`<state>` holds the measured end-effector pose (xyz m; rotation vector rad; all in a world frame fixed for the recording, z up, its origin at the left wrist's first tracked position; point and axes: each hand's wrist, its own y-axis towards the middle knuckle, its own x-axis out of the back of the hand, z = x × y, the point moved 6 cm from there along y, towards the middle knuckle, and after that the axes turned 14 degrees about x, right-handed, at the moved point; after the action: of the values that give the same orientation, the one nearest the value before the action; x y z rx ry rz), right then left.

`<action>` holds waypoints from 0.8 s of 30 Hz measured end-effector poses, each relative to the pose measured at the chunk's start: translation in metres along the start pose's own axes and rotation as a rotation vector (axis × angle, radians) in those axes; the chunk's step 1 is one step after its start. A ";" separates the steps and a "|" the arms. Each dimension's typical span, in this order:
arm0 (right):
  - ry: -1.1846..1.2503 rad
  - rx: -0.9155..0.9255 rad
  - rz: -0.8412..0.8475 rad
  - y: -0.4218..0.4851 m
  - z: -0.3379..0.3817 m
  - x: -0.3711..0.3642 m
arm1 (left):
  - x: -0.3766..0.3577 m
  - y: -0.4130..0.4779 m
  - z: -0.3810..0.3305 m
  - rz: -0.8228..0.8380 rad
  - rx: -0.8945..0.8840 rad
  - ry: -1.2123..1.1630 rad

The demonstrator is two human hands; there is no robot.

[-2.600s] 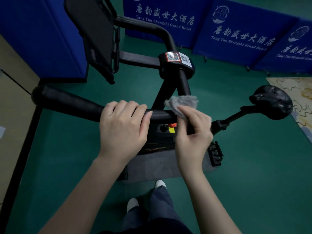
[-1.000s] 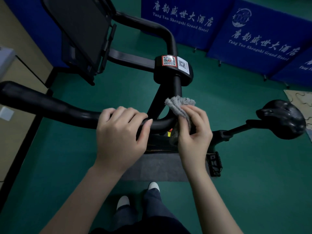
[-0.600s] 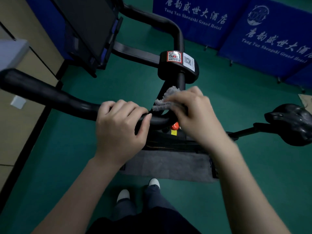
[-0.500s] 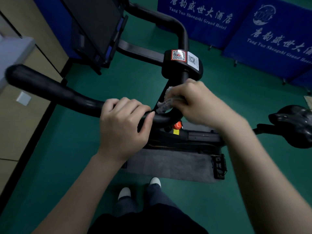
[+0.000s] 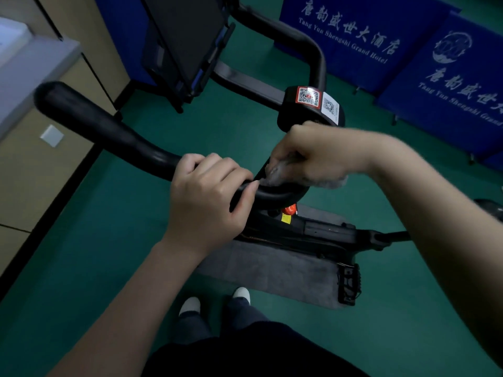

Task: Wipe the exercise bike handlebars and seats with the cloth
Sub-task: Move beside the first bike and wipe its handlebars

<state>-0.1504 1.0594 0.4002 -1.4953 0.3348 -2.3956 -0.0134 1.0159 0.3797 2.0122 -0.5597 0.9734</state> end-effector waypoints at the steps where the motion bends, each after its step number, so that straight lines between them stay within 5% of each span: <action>1: 0.030 0.015 -0.051 -0.004 0.001 -0.004 | 0.000 0.000 0.000 -0.007 0.000 0.001; 4: 0.044 0.025 -0.322 -0.020 -0.006 -0.008 | 0.000 0.000 0.000 -0.019 -0.008 -0.001; 9: 0.025 -0.064 -1.128 -0.056 0.005 -0.041 | -0.001 0.000 0.000 -0.040 -0.020 0.011; 14: 0.674 -0.444 -1.869 -0.064 0.000 -0.113 | -0.003 0.000 0.001 -0.050 -0.030 0.019; 18: 1.125 -0.553 -2.030 -0.045 -0.006 -0.128 | -0.005 0.000 0.001 -0.041 -0.044 0.041; 24: 1.566 -0.564 -1.979 -0.026 0.014 -0.150 | -0.007 -0.001 0.002 -0.048 -0.065 0.066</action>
<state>-0.0791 1.1385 0.2906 -0.4937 0.1961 1.3466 -0.0158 1.0154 0.3728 1.9202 -0.4988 0.9769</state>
